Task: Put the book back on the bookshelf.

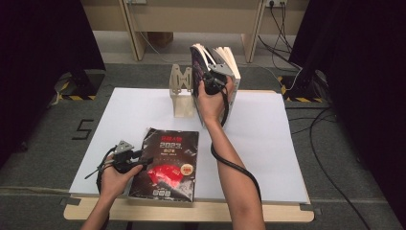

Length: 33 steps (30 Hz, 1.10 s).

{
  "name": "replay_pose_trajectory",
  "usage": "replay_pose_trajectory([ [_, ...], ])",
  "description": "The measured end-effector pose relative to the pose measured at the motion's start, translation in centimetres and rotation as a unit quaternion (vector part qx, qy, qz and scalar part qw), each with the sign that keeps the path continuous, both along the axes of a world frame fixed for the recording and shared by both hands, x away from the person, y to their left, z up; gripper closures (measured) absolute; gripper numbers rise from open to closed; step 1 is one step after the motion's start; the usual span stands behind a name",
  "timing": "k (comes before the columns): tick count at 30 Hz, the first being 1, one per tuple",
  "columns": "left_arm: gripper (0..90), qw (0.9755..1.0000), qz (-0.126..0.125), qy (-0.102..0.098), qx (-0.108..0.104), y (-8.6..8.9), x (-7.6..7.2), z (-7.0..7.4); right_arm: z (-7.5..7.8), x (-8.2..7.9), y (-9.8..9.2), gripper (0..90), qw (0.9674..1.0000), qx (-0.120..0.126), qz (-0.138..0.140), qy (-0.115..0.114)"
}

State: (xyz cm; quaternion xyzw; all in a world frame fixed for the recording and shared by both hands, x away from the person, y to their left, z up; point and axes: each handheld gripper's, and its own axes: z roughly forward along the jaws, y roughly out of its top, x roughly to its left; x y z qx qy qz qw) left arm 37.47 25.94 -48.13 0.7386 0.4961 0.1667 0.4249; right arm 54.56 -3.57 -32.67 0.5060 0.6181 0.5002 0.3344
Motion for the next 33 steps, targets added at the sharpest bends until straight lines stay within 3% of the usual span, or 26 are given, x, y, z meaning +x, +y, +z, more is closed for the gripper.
replay_pose_trajectory([
  [3,38.9,1.0000,0.001,-0.002,-0.001,0.1,0.0,0.0,-0.6,0.1,-0.1,83.3,0.9999,0.007,0.000,0.007],
  [11,38.9,1.0000,0.001,0.000,-0.002,0.1,0.0,0.0,-0.9,0.1,-0.1,82.7,1.0000,0.008,-0.001,0.000],
  [18,38.9,1.0000,0.001,-0.003,-0.002,0.1,-0.1,0.1,-0.7,-0.2,-0.8,76.5,0.9991,0.034,0.013,0.023],
  [20,38.9,1.0000,0.001,-0.003,-0.002,0.1,-0.1,0.1,-0.8,-0.6,-0.7,75.6,0.9994,0.024,0.015,0.022],
  [27,38.9,1.0000,0.000,-0.002,-0.002,0.0,-0.1,0.1,-1.0,-0.8,-0.9,75.4,0.9986,0.025,0.024,0.039],
  [33,38.9,1.0000,0.000,-0.001,-0.002,0.0,-0.1,0.1,-1.0,-0.6,-0.9,80.8,0.9982,0.013,0.017,0.055],
])
